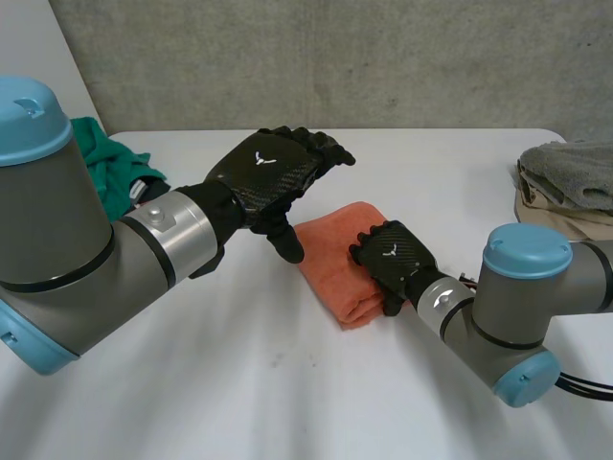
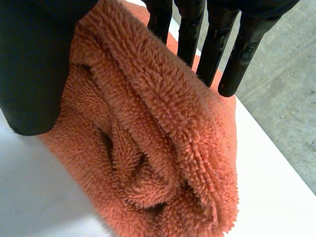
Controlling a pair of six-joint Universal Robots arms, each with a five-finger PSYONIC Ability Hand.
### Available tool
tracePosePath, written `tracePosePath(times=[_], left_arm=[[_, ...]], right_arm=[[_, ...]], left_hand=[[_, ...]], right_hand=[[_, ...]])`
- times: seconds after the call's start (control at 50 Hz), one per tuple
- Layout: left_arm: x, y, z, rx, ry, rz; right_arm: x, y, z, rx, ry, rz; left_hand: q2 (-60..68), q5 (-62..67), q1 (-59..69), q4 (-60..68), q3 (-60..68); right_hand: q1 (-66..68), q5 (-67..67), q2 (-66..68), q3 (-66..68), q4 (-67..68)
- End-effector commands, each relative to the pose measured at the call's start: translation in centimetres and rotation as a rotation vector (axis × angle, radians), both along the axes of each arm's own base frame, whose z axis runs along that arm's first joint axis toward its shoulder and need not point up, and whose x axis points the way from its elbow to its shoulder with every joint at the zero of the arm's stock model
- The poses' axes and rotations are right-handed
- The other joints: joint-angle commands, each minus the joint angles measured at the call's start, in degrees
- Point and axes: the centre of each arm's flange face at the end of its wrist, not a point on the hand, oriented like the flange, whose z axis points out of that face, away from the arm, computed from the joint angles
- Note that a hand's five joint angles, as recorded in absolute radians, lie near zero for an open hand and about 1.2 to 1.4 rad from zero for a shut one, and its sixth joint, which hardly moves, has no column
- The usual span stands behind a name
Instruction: Fold the laundry.
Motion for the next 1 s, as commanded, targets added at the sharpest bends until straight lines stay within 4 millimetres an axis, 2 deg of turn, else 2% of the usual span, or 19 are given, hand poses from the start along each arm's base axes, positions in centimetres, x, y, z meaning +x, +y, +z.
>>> tracePosePath(times=[0.02, 0.28, 0.38, 0.5, 0.68, 0.76, 0.78, 0.84, 0.92, 1.0], left_arm=[[0.0, 0.0, 0.0, 0.0, 0.0, 0.0], [0.0, 0.0, 0.0, 0.007, 0.004, -0.001], [0.0, 0.0, 0.0, 0.007, 0.004, -0.001], [0.0, 0.0, 0.0, 0.006, 0.006, 0.001], [0.1, -0.1, 0.1, 0.013, 0.014, 0.004], [0.1, -0.2, 0.1, 0.013, 0.014, 0.005], [0.1, -0.2, 0.1, 0.013, 0.014, 0.005], [0.2, -0.3, 0.1, 0.013, 0.014, 0.008], [0.2, -0.3, 0.1, 0.013, 0.014, 0.008], [0.2, -0.3, 0.1, 0.013, 0.014, 0.008]], right_arm=[[0.4, -0.9, -0.5, -0.013, 0.002, -0.001], [1.1, -1.5, -0.5, -0.028, -0.012, 0.008], [1.4, -1.8, -0.7, -0.031, -0.015, 0.012], [1.6, -2.2, -1.0, -0.035, -0.018, 0.015], [1.4, -3.0, 0.2, -0.057, -0.036, -0.003], [1.1, -2.6, 0.4, -0.027, -0.02, -0.006], [1.0, -2.4, 0.6, -0.007, -0.013, -0.008], [0.2, -2.4, 1.0, 0.027, -0.003, -0.02], [-0.8, -2.5, 1.1, 0.055, 0.011, -0.022], [-0.9, -2.4, 1.0, 0.064, 0.009, -0.004]], left_hand=[[0.7, 1.1, 0.0, 0.9, 0.3], [0.7, 1.1, 0.0, 0.9, 0.3], [0.7, 1.1, 0.0, 0.9, 0.3], [0.7, 1.1, 0.0, 0.9, 0.3], [0.7, 1.1, 0.0, 0.9, 0.3], [0.7, 1.1, 0.0, 0.9, 0.3], [0.7, 1.1, 0.0, 0.9, 0.3], [0.8, 1.3, 0.2, 1.0, 0.5], [0.8, 1.3, 0.2, 1.0, 0.5], [0.8, 1.3, 0.2, 1.0, 0.5]], right_hand=[[7.8, 7.7, 6.5, 6.3, 6.4], [15.7, 15.7, 14.4, 14.2, 14.3], [24.4, 24.4, 23.1, 22.9, 23.0], [52.8, 52.7, 51.5, 51.3, 51.4], [52.8, 52.8, 51.5, 51.3, 51.4], [25.5, 25.5, 24.2, 24.0, 24.1], [13.5, 13.4, 12.2, 11.9, 12.0], [1.5, 1.4, 0.1, -0.1, 0.0], [-6.6, -6.7, -8.0, -8.2, -8.1], [-8.8, -8.9, -10.2, -10.4, -10.3]])
